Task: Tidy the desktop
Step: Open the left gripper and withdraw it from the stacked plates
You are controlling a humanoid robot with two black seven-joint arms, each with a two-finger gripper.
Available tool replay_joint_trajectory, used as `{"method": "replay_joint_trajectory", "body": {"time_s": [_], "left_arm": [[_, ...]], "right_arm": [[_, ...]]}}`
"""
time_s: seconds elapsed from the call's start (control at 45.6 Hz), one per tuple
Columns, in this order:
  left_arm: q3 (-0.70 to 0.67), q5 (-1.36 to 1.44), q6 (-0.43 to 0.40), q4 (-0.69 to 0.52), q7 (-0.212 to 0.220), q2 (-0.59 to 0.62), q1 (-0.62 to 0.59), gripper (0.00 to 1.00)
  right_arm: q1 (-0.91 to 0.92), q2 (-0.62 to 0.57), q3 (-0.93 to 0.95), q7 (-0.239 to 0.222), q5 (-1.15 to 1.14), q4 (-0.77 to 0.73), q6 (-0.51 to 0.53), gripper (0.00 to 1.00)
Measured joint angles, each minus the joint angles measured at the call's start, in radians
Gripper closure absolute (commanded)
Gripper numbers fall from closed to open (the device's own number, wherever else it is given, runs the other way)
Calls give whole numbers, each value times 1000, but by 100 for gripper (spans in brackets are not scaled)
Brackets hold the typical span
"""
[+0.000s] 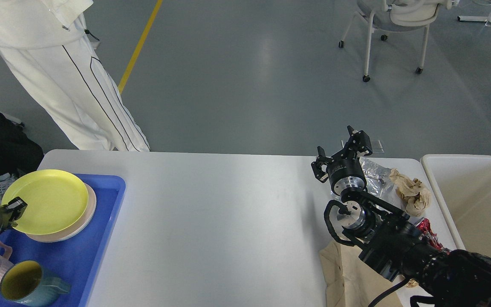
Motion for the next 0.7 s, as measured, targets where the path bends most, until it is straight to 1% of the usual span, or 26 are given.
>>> {"method": "replay_joint_trajectory", "body": {"time_s": [0.066,0.197,0.351,0.395,0.482,0.504,0.636,0.702], "left_arm": [[0,0,11,6,-6,-3,5,99],[0,0,51,15,-13,-24,26,88],[0,-1,70,16,-15,-41,38,58],[-1,-1,71,16,-15,-43,38,51],[-4,-7,72,15,-15,-44,32,43],[-8,-13,73,15,-15,-43,29,38],[-45,-60,74,15,-15,-31,22,13],[-67,-99,74,14,-13,-15,20,7]], "right_arm": [[0,0,0,0,0,0,0,0],[0,0,0,0,0,0,0,0],[0,0,0,0,0,0,0,0],[0,0,0,0,0,0,0,0],[0,0,0,0,0,0,0,0],[0,0,0,0,0,0,0,0],[0,0,0,0,0,0,0,0],[0,0,0,0,0,0,0,0]]}}
